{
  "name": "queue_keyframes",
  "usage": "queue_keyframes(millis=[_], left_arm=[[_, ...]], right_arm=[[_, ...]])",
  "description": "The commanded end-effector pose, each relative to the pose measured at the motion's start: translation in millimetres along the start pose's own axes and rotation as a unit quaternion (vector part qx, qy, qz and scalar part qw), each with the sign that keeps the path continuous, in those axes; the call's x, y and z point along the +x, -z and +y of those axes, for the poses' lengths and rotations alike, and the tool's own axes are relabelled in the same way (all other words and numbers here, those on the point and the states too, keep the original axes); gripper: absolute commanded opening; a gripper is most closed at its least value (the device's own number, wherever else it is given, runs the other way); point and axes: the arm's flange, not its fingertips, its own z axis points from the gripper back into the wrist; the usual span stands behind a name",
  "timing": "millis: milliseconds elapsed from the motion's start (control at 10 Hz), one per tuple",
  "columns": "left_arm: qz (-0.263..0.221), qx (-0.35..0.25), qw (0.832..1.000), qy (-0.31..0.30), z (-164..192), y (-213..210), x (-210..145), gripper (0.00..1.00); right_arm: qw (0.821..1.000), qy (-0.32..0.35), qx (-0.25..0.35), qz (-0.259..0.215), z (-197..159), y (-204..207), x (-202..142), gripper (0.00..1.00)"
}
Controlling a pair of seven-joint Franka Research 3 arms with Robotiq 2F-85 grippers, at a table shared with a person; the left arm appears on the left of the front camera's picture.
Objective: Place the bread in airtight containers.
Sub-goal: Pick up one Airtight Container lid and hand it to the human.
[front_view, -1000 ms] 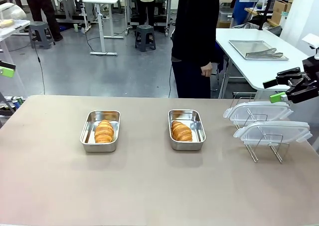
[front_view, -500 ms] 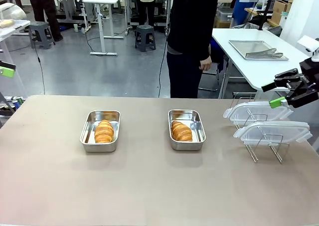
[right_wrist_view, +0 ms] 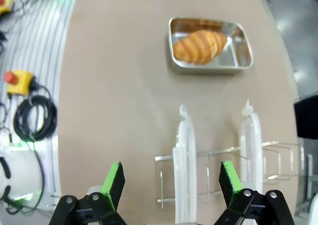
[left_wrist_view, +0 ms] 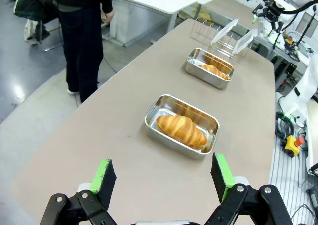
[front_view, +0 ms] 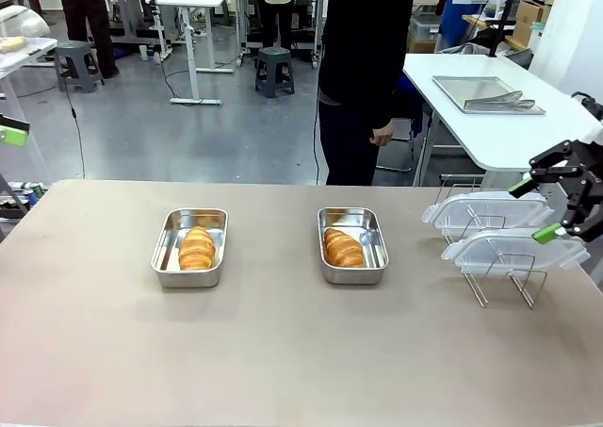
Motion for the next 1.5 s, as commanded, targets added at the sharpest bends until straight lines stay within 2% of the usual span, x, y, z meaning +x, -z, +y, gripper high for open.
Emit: queue_keyframes(millis=[0, 400, 800, 900, 1000, 1100, 1200, 1300, 1400], left_arm=[[-0.003, -0.003, 1.000, 0.004, -2, 0, 2, 1.00], [-0.003, -0.003, 1.000, 0.004, -2, 0, 2, 1.00], [-0.003, -0.003, 1.000, 0.004, -2, 0, 2, 1.00], [-0.003, -0.003, 1.000, 0.004, -2, 0, 2, 1.00], [-0.003, -0.003, 1.000, 0.004, -2, 0, 2, 1.00], [-0.003, -0.003, 1.000, 0.004, -2, 0, 2, 1.00], [-0.003, -0.003, 1.000, 0.004, -2, 0, 2, 1.00], [-0.003, -0.003, 1.000, 0.004, -2, 0, 2, 1.00], [-0.003, -0.003, 1.000, 0.004, -2, 0, 2, 1.00]], right_arm=[[0.997, 0.027, -0.007, 0.073, 2, 13, 9, 1.00], [0.991, -0.011, -0.014, 0.132, 1, 37, 11, 1.00], [0.990, -0.026, -0.016, 0.136, -11, 54, -1, 1.00], [0.990, -0.021, -0.018, 0.139, -10, 53, 0, 0.41], [0.989, -0.028, -0.029, 0.140, -10, 51, 1, 0.41], [0.988, -0.032, -0.036, 0.146, -11, 51, 1, 0.00], [0.987, -0.036, -0.036, 0.152, -12, 52, 1, 0.35], [0.986, -0.029, -0.039, 0.157, -14, 53, 2, 0.00], [0.986, -0.033, -0.039, 0.161, -14, 53, 2, 0.00]])
